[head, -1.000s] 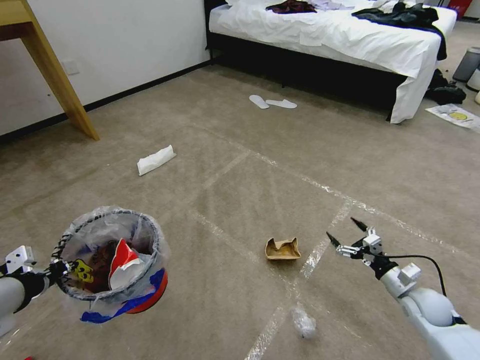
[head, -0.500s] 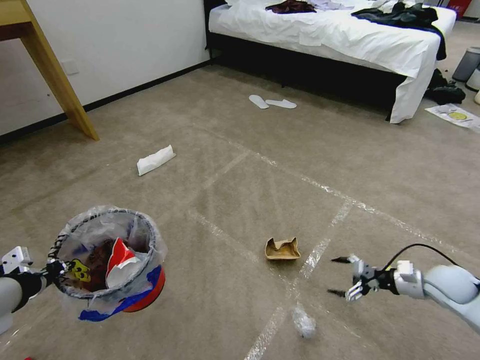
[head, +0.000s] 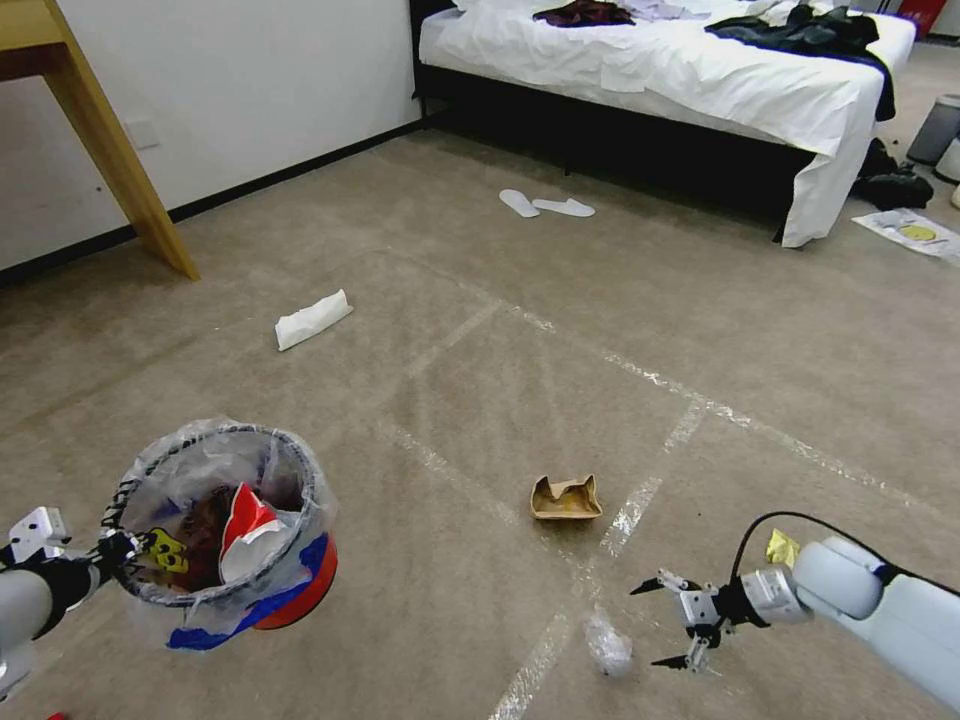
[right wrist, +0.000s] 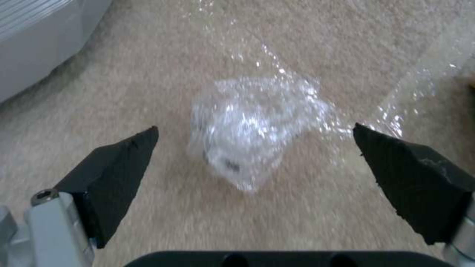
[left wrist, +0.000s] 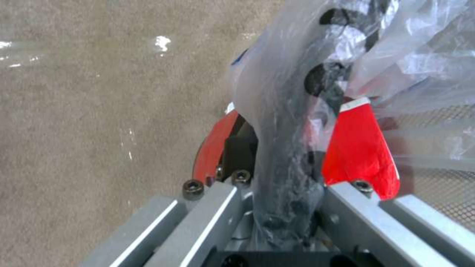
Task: Pick up the trash bin and place the garbage on the floor into it.
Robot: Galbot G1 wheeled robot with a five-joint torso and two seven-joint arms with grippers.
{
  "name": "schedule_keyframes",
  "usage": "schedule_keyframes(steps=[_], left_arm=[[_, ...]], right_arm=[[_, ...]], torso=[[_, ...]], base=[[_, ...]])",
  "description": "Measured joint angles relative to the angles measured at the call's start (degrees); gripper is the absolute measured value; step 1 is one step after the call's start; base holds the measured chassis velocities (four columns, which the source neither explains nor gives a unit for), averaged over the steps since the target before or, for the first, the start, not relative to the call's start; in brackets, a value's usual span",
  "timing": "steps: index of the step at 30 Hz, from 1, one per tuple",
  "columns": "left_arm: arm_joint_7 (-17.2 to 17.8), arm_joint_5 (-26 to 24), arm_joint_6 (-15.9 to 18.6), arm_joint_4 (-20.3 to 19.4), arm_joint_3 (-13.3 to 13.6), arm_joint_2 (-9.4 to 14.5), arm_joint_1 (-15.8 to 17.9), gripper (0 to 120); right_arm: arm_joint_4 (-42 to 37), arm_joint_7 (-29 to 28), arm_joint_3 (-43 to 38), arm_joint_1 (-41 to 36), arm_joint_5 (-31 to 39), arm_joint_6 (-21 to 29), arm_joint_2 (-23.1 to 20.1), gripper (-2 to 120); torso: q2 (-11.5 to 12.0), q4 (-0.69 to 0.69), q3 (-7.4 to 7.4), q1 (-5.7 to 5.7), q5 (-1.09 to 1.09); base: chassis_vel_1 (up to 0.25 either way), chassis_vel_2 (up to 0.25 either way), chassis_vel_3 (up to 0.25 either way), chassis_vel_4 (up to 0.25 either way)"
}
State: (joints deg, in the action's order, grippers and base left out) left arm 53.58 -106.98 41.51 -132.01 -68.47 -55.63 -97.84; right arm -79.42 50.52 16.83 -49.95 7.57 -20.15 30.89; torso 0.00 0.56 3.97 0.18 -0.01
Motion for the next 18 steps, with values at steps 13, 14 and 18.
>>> schedule_keyframes(steps=[13, 14, 18], left_arm=[[-0.5, 1.7, -0.3, -0.6, 0.4, -1.3, -0.7, 1], [-0.7, 1.6, -0.3, -0.7, 0.2, -1.3, -1.2, 1], [-1.1, 1.6, -0.3, -0.6, -0.2, -1.1, -1.6, 1]], right_arm=[[1.4, -9.1, 3.2, 0.0, -2.4, 4.2, 4.9, 100], [2.1, -9.4, 3.7, 0.2, -2.9, 4.4, 5.7, 100], [3.6, -9.7, 4.2, 0.6, -4.0, 4.4, 7.4, 100]], torso=[[0.0, 0.00, 0.00, 0.00, 0.01], [0.0, 0.00, 0.00, 0.00, 0.00], [0.0, -0.01, 0.00, 0.00, 0.00]], base=[[0.000, 0.000, 0.000, 0.000], [0.000, 0.000, 0.000, 0.000], [0.000, 0.000, 0.000, 0.000]])
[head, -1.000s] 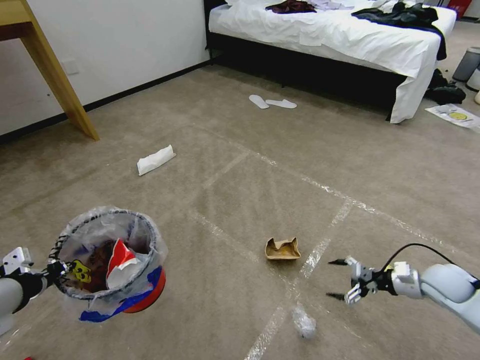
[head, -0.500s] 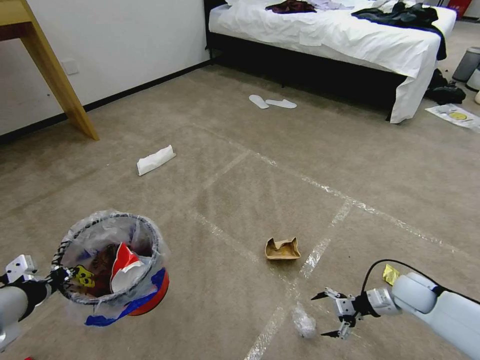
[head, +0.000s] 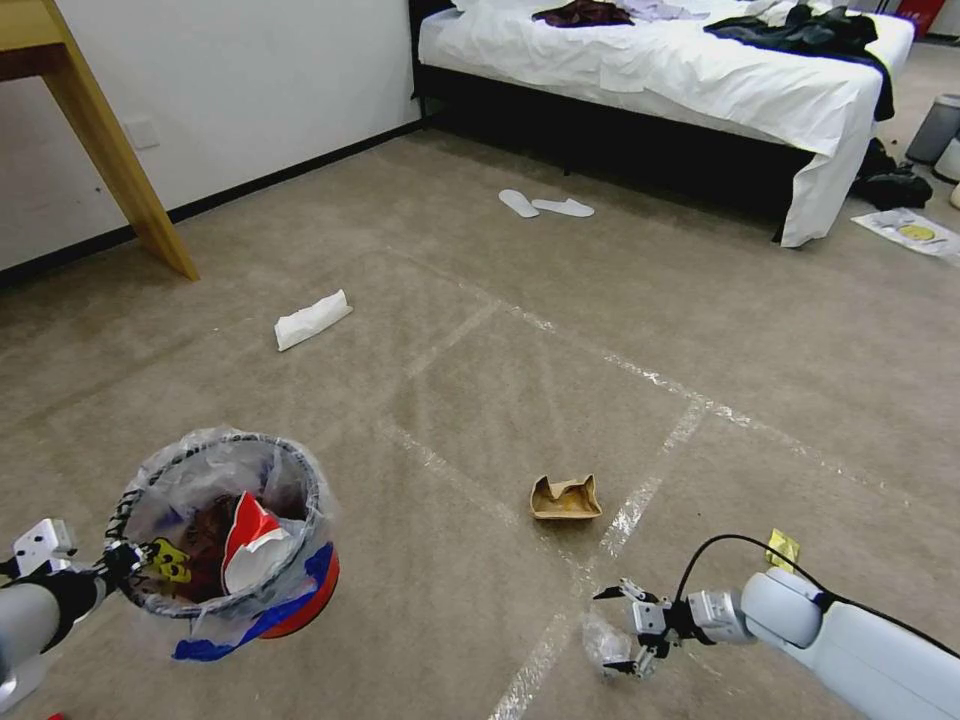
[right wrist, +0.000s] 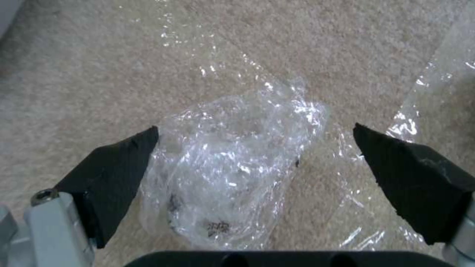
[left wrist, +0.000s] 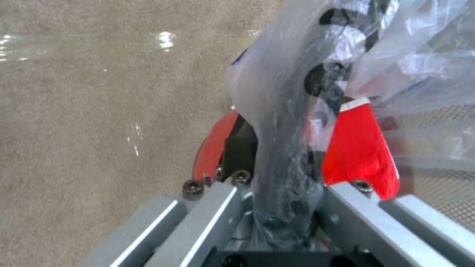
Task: Pick up the trash bin and place the garbage on the floor into it.
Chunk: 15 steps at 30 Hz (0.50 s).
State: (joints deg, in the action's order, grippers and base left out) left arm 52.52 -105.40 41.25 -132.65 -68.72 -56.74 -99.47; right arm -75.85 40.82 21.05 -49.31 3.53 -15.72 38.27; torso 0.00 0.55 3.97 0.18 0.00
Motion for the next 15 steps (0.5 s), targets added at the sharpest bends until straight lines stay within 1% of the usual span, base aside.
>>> schedule_keyframes(steps=[9, 15], left_arm=[[0.0, 0.1, -0.1, 0.4, 0.6, 0.6, 0.6, 1], [0.0, 0.8, -0.1, 0.8, 1.7, 0.6, 1.3, 1]], right_arm=[[0.6, 0.3, -0.2, -0.7, -0.6, -0.3, 0.3, 100], [-0.2, 1.3, -1.5, -2.2, -0.5, -0.7, -0.8, 100]], torso=[[0.0, 0.01, 0.00, 0.00, 0.00], [0.0, 0.01, 0.00, 0.00, -0.01]], base=[[0.000, 0.000, 0.000, 0.000], [0.000, 0.000, 0.000, 0.000]])
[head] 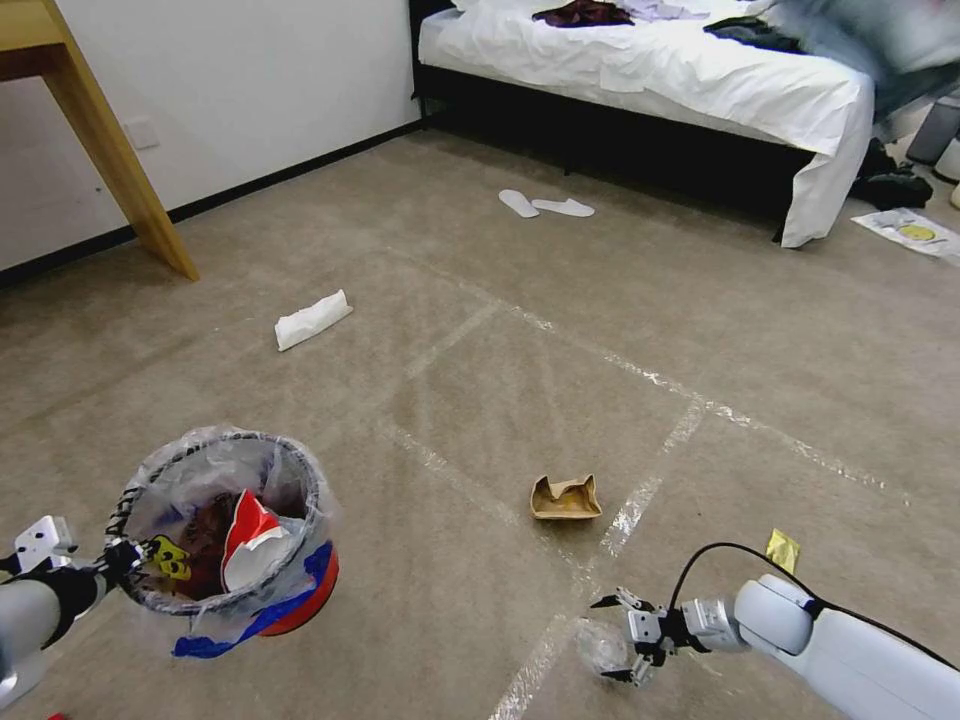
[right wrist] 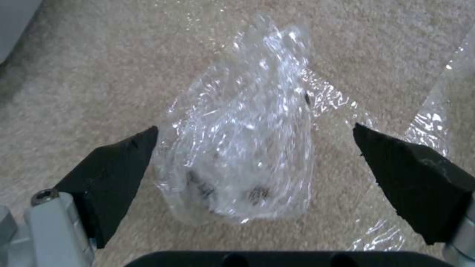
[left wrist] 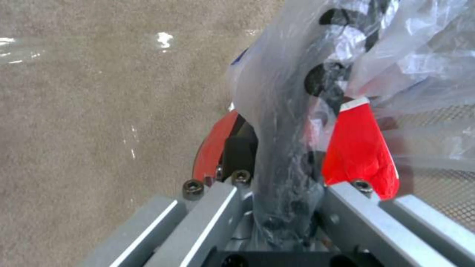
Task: Pick up the trash bin and place the garbage on the floor into it.
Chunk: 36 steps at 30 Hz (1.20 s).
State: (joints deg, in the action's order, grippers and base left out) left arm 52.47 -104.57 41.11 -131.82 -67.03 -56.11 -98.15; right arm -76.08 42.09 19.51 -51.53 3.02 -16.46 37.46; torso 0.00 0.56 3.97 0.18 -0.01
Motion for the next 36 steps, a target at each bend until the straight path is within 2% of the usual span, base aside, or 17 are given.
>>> schedule_keyframes(steps=[6, 23, 26, 28, 29, 31, 32, 33, 34, 36], left_arm=[[-0.2, 0.9, 0.0, 0.4, 0.9, -0.2, 0.5, 1], [-0.7, 1.7, -0.1, 0.6, 1.1, -0.5, 0.2, 1], [-0.7, 1.9, -0.1, 0.6, 1.2, -0.5, 0.2, 1], [-0.7, 2.0, -0.2, 0.6, 1.4, -0.5, 0.3, 1], [-0.7, 2.0, -0.2, 0.6, 1.4, -0.5, 0.3, 1], [-0.7, 2.0, -0.3, 0.6, 1.6, -0.5, 0.5, 1], [-0.7, 2.0, -0.3, 0.6, 1.6, -0.5, 0.5, 1], [-0.8, 2.2, -0.3, 0.6, 1.8, -0.5, 0.6, 1], [-0.8, 2.2, -0.3, 0.6, 1.8, -0.5, 0.6, 1], [-0.9, 2.3, -0.4, 0.7, 2.0, -0.5, 0.8, 1]], right_arm=[[-0.7, 0.3, -0.4, -1.0, 0.0, -0.6, -0.5, 100], [1.3, -1.2, 2.0, -0.1, -1.1, -0.1, 3.0, 100], [2.2, -2.0, 2.3, 0.5, -1.6, 0.4, 4.2, 94], [2.7, -2.6, 2.3, 0.8, -1.7, 0.7, 4.6, 84], [2.7, -2.6, 2.3, 0.8, -1.7, 0.7, 4.6, 84], [2.7, -2.5, 2.3, 0.9, -1.6, 0.8, 4.3, 76], [2.7, -2.5, 2.3, 0.9, -1.6, 0.8, 4.3, 76], [2.7, -2.5, 2.1, 0.8, -1.7, 0.8, 4.1, 67], [2.7, -2.5, 2.1, 0.8, -1.7, 0.8, 4.1, 67], [2.7, -2.5, 1.7, 0.6, -1.7, 0.7, 3.8, 58]], torso=[[0.0, 0.00, 0.00, 0.00, 0.00], [0.0, -0.01, 0.00, 0.00, 0.00], [0.0, -0.01, 0.00, 0.00, 0.01], [0.0, -0.02, 0.00, 0.00, 0.01], [0.0, -0.02, 0.00, 0.00, 0.01], [0.0, -0.01, 0.00, 0.00, 0.01], [0.0, -0.01, 0.00, 0.00, 0.01], [0.0, 0.00, 0.00, 0.00, 0.01], [0.0, 0.00, 0.00, 0.00, 0.01], [0.0, -0.01, 0.00, 0.00, 0.01]], base=[[0.000, 0.000, 0.000, 0.000], [0.000, 0.000, 0.000, 0.000], [0.000, 0.000, 0.000, 0.000], [0.000, 0.000, 0.000, 0.000], [0.000, 0.000, 0.000, 0.000], [0.000, 0.000, 0.000, 0.000], [0.000, 0.000, 0.000, 0.000], [0.000, 0.000, 0.000, 0.000], [0.000, 0.000, 0.000, 0.000], [0.000, 0.000, 0.000, 0.000]])
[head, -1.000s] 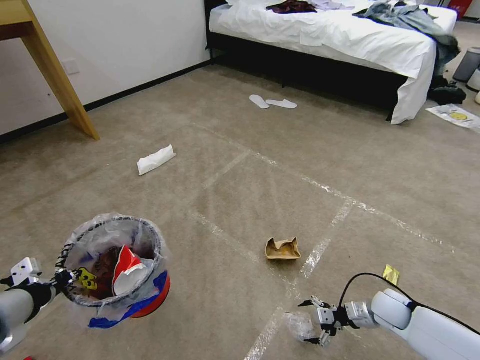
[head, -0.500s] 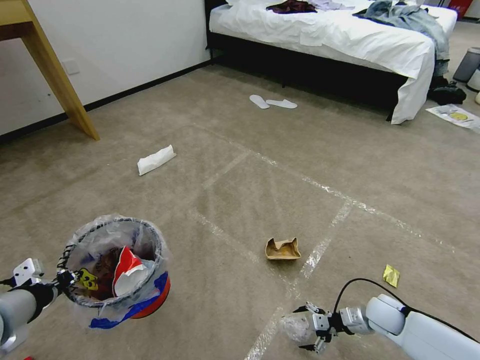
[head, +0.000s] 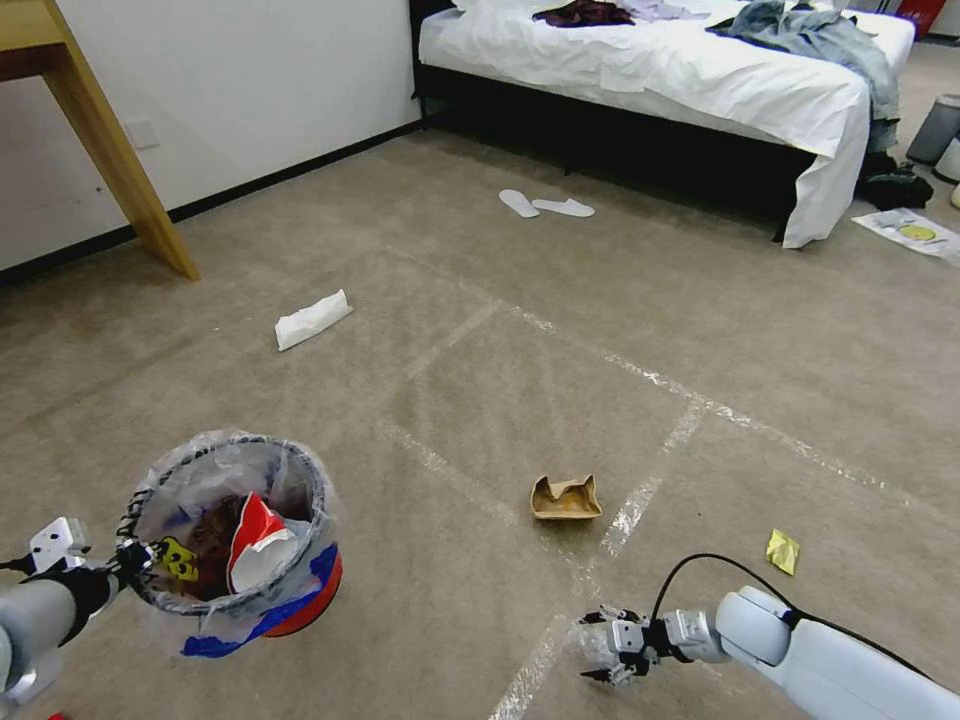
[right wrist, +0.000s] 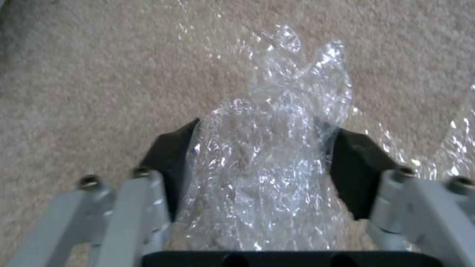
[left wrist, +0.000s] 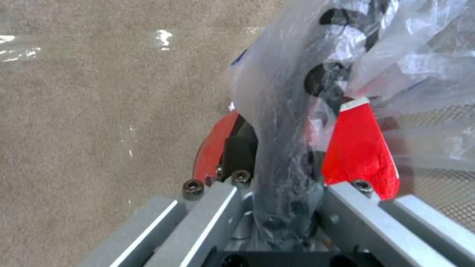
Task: Pick up the trash bin and place the garbage on the floor into it.
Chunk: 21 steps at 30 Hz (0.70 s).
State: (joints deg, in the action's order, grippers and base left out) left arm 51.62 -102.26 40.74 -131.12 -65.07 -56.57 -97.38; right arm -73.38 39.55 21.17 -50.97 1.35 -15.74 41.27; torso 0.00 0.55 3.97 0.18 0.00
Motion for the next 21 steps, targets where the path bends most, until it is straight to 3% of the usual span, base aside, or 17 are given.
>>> schedule_keyframes(steps=[3, 12, 16, 18, 19, 21], left_arm=[[0.0, 0.1, -0.1, 0.0, 0.1, 0.0, 0.1, 1], [-0.1, 0.2, -0.3, 0.1, 0.1, 0.6, 0.1, 1], [-0.1, 0.2, -0.3, 0.0, 0.2, 0.7, 0.1, 1], [-0.1, 0.1, -0.4, -0.2, 0.4, 0.7, 0.1, 1], [-0.1, 0.1, -0.4, -0.2, 0.4, 0.7, 0.1, 1], [-0.1, 0.0, -0.4, -0.4, 0.8, 0.9, 0.2, 1]], right_arm=[[-0.1, 0.0, -0.1, -0.1, 0.0, 0.0, -0.3, 52], [-0.4, -0.5, -1.3, -0.7, 0.9, -0.1, -0.6, 12], [-0.8, -0.9, -3.0, -1.2, 2.8, -0.3, -0.6, 2], [-2.4, -1.3, -6.5, -1.4, 9.8, -1.3, -0.1, 0], [-2.4, -1.3, -6.5, -1.4, 9.8, -1.3, -0.1, 0], [-4.4, -2.2, -10.8, -0.4, 19.8, -2.5, 1.7, 0]], torso=[[0.0, 0.00, 0.00, 0.00, -0.01], [0.0, 0.00, 0.00, 0.00, 0.00], [0.0, 0.01, 0.00, 0.00, 0.00], [0.0, 0.02, 0.00, 0.00, -0.01], [0.0, 0.02, 0.00, 0.00, -0.01], [0.0, 0.02, 0.00, 0.00, 0.01]], base=[[0.000, 0.000, 0.000, 0.000], [0.000, 0.000, 0.000, 0.000], [0.000, 0.000, 0.000, 0.000], [0.000, 0.000, 0.000, 0.000], [0.000, 0.000, 0.000, 0.000], [0.000, 0.000, 0.000, 0.000]])
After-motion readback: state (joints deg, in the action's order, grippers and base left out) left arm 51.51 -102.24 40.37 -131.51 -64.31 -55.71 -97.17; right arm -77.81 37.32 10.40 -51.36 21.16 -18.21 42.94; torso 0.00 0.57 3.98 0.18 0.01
